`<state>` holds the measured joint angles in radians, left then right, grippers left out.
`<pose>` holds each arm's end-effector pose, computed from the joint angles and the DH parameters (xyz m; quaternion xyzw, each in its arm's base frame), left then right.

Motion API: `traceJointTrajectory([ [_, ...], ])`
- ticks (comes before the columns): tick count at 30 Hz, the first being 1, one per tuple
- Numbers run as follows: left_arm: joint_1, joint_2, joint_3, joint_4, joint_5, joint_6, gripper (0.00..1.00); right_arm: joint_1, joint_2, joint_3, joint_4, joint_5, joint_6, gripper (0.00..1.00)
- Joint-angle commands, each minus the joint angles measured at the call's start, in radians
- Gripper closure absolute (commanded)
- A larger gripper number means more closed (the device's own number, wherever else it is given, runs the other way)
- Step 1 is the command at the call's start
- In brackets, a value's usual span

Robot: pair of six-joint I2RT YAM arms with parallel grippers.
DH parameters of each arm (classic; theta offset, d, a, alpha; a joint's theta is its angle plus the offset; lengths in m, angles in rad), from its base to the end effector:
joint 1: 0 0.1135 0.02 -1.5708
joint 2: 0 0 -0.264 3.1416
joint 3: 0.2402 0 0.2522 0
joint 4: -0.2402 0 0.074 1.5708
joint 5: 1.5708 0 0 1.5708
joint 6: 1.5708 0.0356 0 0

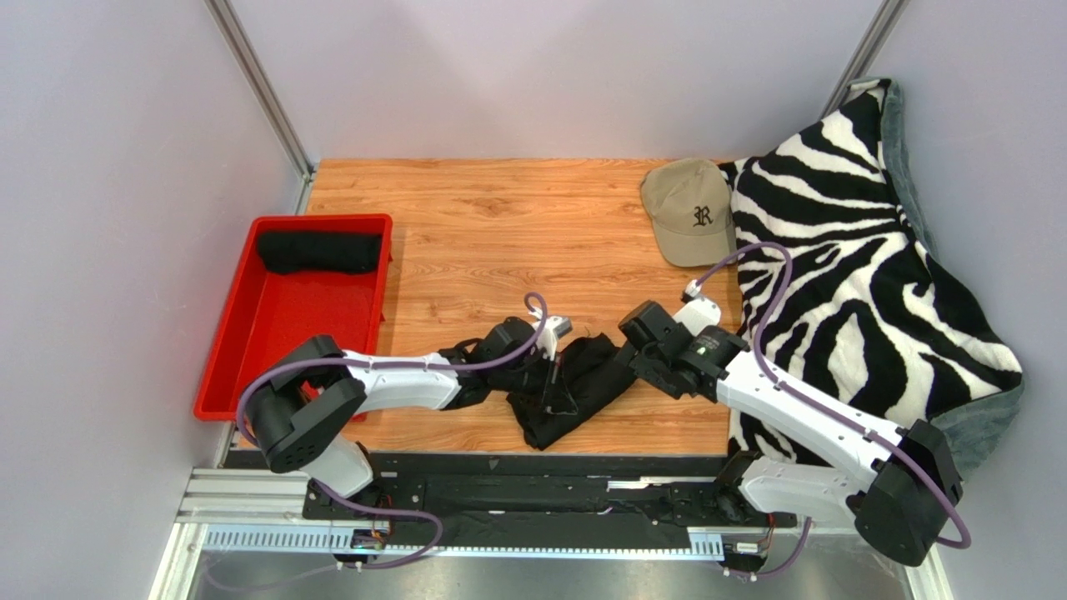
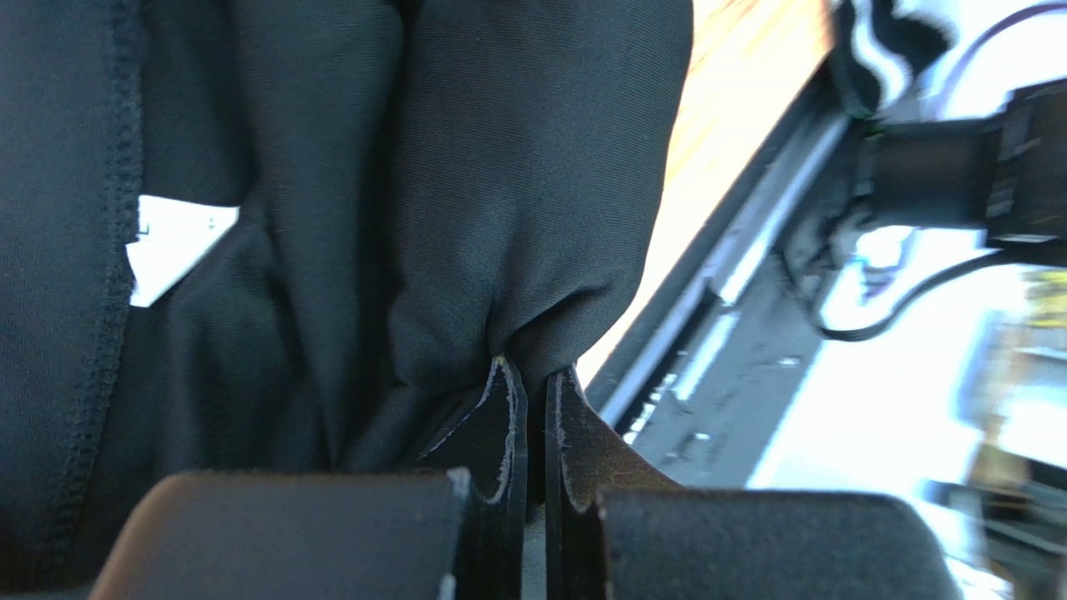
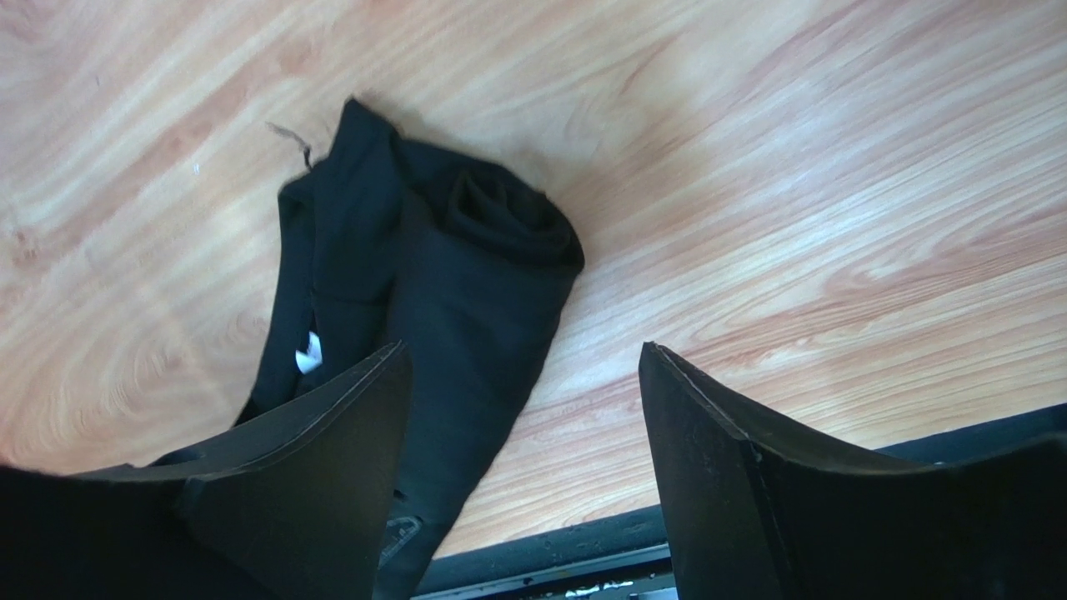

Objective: Roll the t-shirts
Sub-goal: Roll the T-shirt to the center of the board.

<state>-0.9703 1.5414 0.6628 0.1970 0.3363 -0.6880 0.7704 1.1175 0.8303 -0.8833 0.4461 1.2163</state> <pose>0.1589 -0.2528 0.1593 0.1965 0.8711 -0.4147 0.1750 0.1525 0.1266 0.2413 0.2542 0.9224 0.0441 0.2875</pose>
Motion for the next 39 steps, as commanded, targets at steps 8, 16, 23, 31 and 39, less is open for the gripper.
traceJointTrajectory([
  [8, 0.148, 0.111, -0.04, 0.166, 0.368, -0.225, 1.0, 0.109, 0.071, -0.036, 0.17, 0.077, 0.114, 0.29],
  [16, 0.2, 0.178, -0.055, 0.232, 0.454, -0.286, 1.0, 0.121, 0.171, -0.039, 0.211, 0.074, 0.126, 0.3],
  [23, 0.205, 0.181, -0.046, 0.228, 0.464, -0.277, 1.0, 0.118, 0.304, 0.062, 0.161, 0.077, 0.085, 0.44],
  [31, 0.206, 0.137, -0.029, 0.173, 0.455, -0.217, 0.98, 0.098, 0.471, 0.217, -0.084, 0.083, 0.078, 0.97],
  [39, 0.205, -0.048, 0.001, -0.02, 0.295, -0.088, 0.64, 0.076, 0.646, 0.371, -0.387, 0.12, 0.117, 1.0],
])
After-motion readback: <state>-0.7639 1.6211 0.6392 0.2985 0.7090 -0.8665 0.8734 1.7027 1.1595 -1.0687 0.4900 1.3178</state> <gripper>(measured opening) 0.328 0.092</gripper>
